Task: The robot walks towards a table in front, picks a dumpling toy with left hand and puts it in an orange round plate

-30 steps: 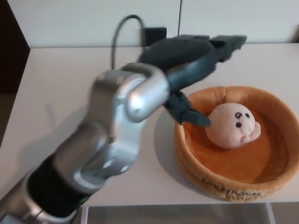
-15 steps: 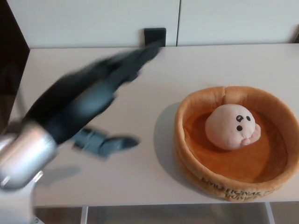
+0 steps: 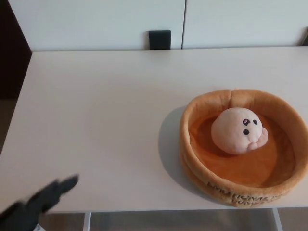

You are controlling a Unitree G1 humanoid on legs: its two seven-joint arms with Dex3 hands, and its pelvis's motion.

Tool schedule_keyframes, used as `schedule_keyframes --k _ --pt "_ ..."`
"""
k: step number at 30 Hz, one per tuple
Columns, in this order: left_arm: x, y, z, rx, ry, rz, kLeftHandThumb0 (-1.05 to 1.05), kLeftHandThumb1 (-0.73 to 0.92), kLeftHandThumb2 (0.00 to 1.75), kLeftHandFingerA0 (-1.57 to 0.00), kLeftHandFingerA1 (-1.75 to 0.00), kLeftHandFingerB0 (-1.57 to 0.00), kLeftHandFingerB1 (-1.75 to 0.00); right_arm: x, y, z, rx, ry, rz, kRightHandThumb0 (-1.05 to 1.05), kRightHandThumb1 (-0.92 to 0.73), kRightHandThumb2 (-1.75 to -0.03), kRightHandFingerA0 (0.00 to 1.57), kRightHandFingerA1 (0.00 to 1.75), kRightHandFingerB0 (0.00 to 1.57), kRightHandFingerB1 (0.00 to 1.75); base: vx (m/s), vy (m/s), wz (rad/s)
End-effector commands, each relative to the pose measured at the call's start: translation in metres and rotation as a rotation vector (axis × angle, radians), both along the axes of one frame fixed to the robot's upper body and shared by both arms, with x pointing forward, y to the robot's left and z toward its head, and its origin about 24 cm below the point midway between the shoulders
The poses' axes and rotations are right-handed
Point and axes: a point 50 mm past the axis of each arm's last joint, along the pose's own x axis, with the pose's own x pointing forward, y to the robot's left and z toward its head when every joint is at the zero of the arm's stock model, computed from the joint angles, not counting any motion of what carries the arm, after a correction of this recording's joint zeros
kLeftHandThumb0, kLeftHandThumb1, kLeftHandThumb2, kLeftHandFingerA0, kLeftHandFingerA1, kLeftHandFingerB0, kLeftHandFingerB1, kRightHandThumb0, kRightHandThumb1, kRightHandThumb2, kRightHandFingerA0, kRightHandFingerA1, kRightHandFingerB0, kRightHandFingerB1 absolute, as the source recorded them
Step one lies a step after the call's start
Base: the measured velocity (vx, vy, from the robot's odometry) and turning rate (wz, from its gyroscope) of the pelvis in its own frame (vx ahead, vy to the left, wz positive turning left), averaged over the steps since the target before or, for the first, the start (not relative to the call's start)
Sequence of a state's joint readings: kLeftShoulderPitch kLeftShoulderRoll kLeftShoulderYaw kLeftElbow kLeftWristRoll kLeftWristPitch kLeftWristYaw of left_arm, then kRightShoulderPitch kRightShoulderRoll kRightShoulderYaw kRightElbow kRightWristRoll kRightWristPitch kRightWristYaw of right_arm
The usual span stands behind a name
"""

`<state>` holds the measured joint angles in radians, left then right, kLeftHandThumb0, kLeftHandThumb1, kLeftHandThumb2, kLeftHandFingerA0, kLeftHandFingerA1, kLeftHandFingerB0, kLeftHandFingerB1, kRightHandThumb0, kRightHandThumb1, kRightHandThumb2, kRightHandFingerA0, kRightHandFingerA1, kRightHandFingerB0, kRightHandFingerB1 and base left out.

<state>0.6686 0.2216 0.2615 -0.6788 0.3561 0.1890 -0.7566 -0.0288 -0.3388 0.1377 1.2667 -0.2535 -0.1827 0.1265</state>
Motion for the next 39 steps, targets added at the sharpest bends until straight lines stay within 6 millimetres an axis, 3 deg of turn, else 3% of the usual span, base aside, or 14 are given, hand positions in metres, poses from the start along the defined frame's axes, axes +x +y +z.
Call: schedule_keyframes --k 1,10,11,12,14,15,22,25,26,30,31,35,37,39 --pt "-0.144 0.074 -0.052 0.219 0.237 0.089 -0.02 0.47 0.72 0.00 0.00 -0.04 -0.14 -0.039 -0.015 -0.003 -0.076 0.094 -0.035 -0.24 -0.53 -0.56 0.63 0.78 0.25 0.30 0.00 0.000 0.00" --pt "-0.152 0.084 -0.074 0.344 0.352 0.044 -0.02 0.47 0.73 0.00 -0.13 -0.05 -0.35 -0.047 -0.017 -0.003 -0.099 0.118 -0.018 -0.25 -0.55 -0.56 0.67 0.82 0.25 0.30 0.00 0.000 0.00" --pt "-0.152 0.092 -0.081 0.398 0.461 -0.033 0.03 0.51 0.66 -0.06 -0.31 -0.13 -0.33 -0.049 -0.019 -0.002 -0.096 0.117 -0.020 -0.19 -0.37 -0.88 0.53 0.70 0.12 0.49 0.00 0.000 0.00" --pt "-0.152 0.095 -0.085 0.431 0.483 -0.105 -0.06 0.36 0.87 -0.16 -0.56 -0.14 -0.50 -0.051 -0.019 -0.002 -0.094 0.115 -0.020 -0.18 -0.37 -0.88 0.58 0.75 0.14 0.49 0.00 0.000 0.00" --pt "-0.152 0.097 -0.087 0.442 0.484 -0.135 -0.06 0.36 0.87 -0.16 -0.56 -0.14 -0.50 -0.051 -0.018 -0.002 -0.093 0.114 -0.020 -0.18 -0.37 -0.88 0.58 0.75 0.14 0.49 0.00 0.000 0.00" --pt "-0.151 0.097 -0.091 0.421 0.521 -0.131 -0.05 0.51 0.62 -0.36 -0.55 -0.28 -0.33 -0.052 -0.018 -0.003 -0.098 0.118 -0.017 -0.26 -0.54 -0.56 0.64 0.78 0.27 0.31 0.00 0.000 0.00" --pt "-0.141 0.102 -0.123 0.425 0.680 -0.160 -0.10 0.54 0.59 -0.34 -0.50 -0.28 -0.32 -0.054 -0.017 -0.004 -0.103 0.129 -0.022 -0.25 -0.53 -0.56 0.62 0.86 0.27 0.30 0.00 0.000 0.00" --pt "-0.109 0.104 -0.163 0.542 0.815 -0.206 -0.23 0.61 0.58 -0.54 -0.61 -0.37 -0.34 -0.060 -0.018 -0.003 -0.089 0.126 -0.054 -0.27 -0.53 -0.60 0.77 0.80 0.26 0.33 0.00 0.000 0.00" --pt "-0.106 0.111 -0.166 0.567 0.811 -0.145 -0.36 0.61 0.57 -0.61 -0.67 -0.50 -0.42 -0.062 -0.015 -0.005 -0.075 0.125 -0.043 -0.19 -0.42 -0.91 0.70 0.75 0.12 0.48 0.00 0.000 0.00" --pt "-0.103 0.124 -0.170 0.608 0.808 -0.055 -0.36 0.61 0.57 -0.61 -0.67 -0.50 -0.42 -0.066 -0.010 -0.007 -0.050 0.128 -0.026 -0.19 -0.42 -0.91 0.70 0.75 0.12 0.48 0.00 0.000 0.00" --pt "-0.111 0.125 -0.180 0.611 0.770 0.153 -0.38 0.55 0.86 -0.50 -0.65 -0.38 -0.53 -0.067 -0.012 -0.006 -0.062 0.137 -0.033 -0.25 -0.57 -0.57 0.73 0.59 0.26 0.30 0.00 0.000 0.00" --pt "-0.120 0.123 -0.187 0.506 0.778 0.291 -0.47 0.47 0.83 -0.47 -0.64 -0.31 -0.49 -0.066 -0.015 -0.005 -0.060 0.141 -0.060 -0.31 -0.50 -0.61 0.63 0.56 0.25 0.33 0.00 0.000 0.00" --pt "-0.121 0.123 -0.186 0.476 0.768 0.314 -0.35 0.60 0.58 -0.50 -0.55 -0.36 -0.33 -0.065 -0.017 -0.004 -0.061 0.141 -0.058 -0.19 -0.34 -0.86 0.52 0.68 0.13 0.49 0.00 0.000 0.00" --pt "-0.120 0.124 -0.186 0.496 0.737 0.318 -0.32 0.59 0.58 -0.58 -0.59 -0.35 -0.32 -0.064 -0.016 -0.004 -0.055 0.134 -0.053 -0.27 -0.49 -0.55 0.55 0.47 0.28 0.31 0.00 0.000 0.00"
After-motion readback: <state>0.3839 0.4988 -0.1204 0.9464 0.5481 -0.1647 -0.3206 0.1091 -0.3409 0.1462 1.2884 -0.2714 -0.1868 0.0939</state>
